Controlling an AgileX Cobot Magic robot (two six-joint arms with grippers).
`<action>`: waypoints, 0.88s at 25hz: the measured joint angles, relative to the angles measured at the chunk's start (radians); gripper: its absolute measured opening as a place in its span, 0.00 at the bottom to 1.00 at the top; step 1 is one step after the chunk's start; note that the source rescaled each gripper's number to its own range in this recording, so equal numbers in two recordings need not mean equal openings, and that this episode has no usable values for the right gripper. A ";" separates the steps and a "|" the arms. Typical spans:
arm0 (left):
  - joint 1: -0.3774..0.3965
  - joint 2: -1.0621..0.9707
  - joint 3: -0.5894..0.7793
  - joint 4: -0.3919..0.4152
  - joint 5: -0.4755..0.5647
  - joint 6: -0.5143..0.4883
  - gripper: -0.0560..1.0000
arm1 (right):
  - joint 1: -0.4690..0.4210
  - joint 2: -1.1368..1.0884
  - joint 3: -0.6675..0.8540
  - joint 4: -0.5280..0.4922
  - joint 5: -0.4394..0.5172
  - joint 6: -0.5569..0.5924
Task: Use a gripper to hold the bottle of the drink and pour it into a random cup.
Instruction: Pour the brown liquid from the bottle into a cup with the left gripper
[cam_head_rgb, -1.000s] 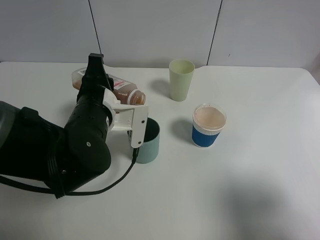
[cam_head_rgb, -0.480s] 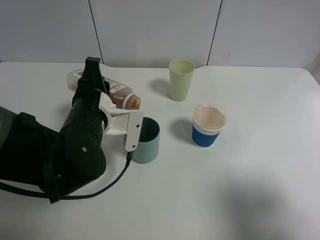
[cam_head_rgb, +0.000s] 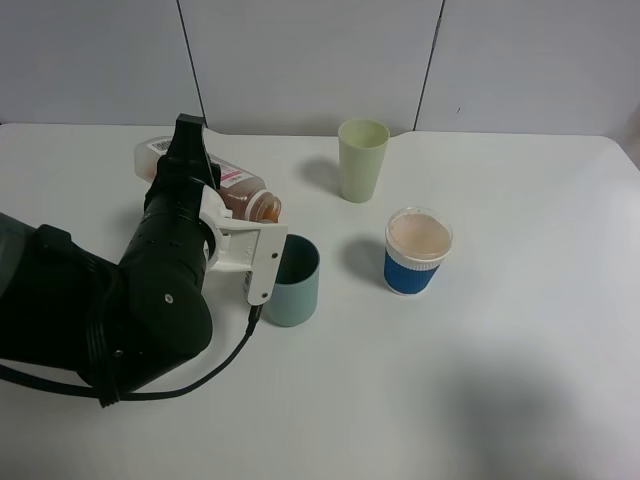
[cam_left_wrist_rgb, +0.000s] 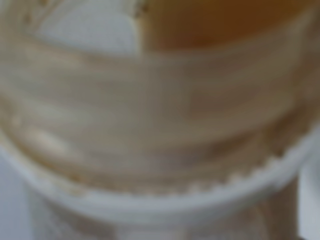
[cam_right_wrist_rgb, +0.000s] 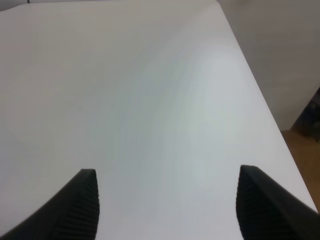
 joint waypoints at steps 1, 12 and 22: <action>0.000 0.000 0.000 0.000 0.000 0.005 0.05 | 0.000 0.000 0.000 0.000 0.000 0.000; 0.000 0.000 0.000 0.000 0.007 0.026 0.05 | 0.000 0.000 0.000 0.000 0.000 0.000; 0.000 0.000 0.000 0.000 0.007 0.066 0.05 | 0.000 0.000 0.000 0.000 0.000 0.000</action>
